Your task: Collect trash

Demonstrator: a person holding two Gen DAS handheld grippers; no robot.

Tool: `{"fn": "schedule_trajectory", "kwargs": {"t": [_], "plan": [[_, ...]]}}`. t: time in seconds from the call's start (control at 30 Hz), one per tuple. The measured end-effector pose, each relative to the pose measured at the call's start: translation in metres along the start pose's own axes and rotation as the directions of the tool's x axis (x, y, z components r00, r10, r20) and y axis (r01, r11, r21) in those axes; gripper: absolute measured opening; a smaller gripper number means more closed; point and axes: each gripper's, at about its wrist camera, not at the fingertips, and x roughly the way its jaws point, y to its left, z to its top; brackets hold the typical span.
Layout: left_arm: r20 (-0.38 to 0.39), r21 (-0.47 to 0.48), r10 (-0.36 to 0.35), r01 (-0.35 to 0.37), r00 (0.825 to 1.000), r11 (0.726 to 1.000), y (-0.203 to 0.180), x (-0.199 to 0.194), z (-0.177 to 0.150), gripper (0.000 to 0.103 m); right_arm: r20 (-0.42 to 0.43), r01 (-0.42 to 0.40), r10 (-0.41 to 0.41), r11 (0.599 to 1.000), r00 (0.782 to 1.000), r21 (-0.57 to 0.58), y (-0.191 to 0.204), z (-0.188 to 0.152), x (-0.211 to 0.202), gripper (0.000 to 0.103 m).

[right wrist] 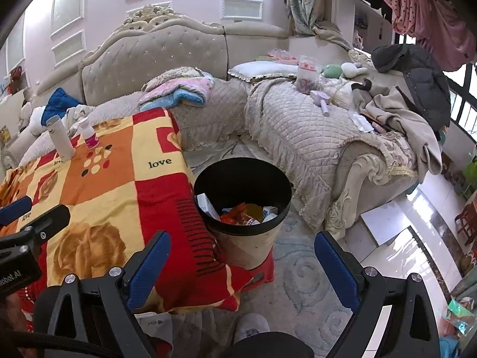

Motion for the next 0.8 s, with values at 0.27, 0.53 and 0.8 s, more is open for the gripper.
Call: {"fn": "schedule_trajectory", "kwargs": {"t": [0.27,0.53,0.8], "plan": [[-0.013,-0.014,0.008,-0.008,1.000,1.000,0.000,0.004,-0.004,0.096,0.013,-0.011,0.011,1.000,1.000,0.000,0.000,0.000,-0.004,0.096],[-0.031,-0.015,0.001,-0.002,1.000,1.000,0.001,0.009,-0.005,0.096,0.017,-0.008,0.008,1.000,1.000,-0.009,0.003,0.002,-0.003,0.096],[-0.042,0.000,-0.020,0.020,0.999,1.000,-0.003,0.015,-0.010,0.096,0.015,-0.009,0.009,1.000,1.000,-0.003,0.003,0.002,-0.001,0.096]]}}
